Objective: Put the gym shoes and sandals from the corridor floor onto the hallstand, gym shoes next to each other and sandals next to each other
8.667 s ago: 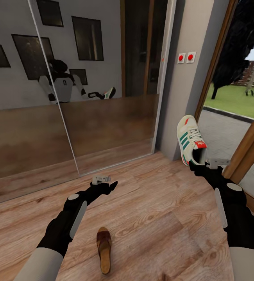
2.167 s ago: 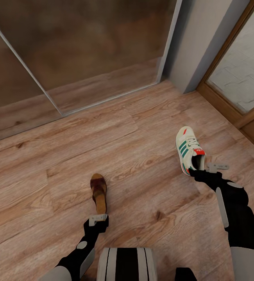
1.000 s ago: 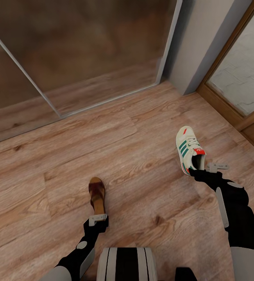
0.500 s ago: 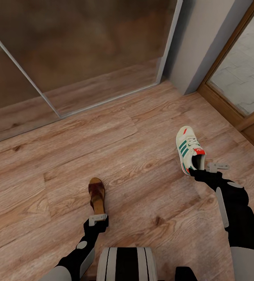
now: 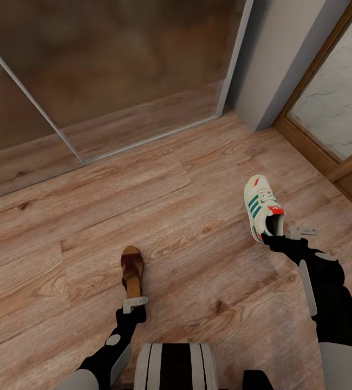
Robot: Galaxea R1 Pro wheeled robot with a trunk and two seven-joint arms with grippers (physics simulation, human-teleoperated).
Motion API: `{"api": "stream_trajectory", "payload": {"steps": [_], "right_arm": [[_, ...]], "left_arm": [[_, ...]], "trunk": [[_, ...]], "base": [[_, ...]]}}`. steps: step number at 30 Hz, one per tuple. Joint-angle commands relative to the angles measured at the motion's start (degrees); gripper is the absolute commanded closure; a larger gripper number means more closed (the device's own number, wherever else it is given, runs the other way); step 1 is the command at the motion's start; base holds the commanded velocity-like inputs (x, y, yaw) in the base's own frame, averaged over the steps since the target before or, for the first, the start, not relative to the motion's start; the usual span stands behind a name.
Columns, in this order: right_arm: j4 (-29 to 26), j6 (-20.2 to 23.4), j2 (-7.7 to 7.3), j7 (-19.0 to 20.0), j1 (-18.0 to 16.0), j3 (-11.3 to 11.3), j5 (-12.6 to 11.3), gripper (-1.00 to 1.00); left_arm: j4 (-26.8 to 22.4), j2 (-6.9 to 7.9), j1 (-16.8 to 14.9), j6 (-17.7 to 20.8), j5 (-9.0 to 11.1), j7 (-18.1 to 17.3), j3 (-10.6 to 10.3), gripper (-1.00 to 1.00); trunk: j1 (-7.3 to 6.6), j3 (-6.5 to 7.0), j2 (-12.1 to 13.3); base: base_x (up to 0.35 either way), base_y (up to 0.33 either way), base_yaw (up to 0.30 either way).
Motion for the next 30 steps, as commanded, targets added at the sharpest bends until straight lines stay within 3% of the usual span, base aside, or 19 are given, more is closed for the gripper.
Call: {"api": "stream_trajectory", "payload": {"steps": [1, 30], "right_arm": [[-0.06, 0.27, 0.00, 0.35, -0.03, -0.07, 0.30, 1.00], [-0.06, 0.27, 0.00, 0.35, -0.03, 0.00, 0.29, 1.00]], "left_arm": [[0.06, 0.04, -0.03, -0.21, 0.55, 0.39, -0.39, 1.00], [-0.04, 0.04, -0.03, -0.21, 0.57, 0.40, -0.41, 1.00]], "trunk": [[-0.01, -0.03, -0.01], [-0.01, -0.03, -0.01]], "base": [[0.000, 0.000, 0.000], [0.000, 0.000, 0.000]]}}
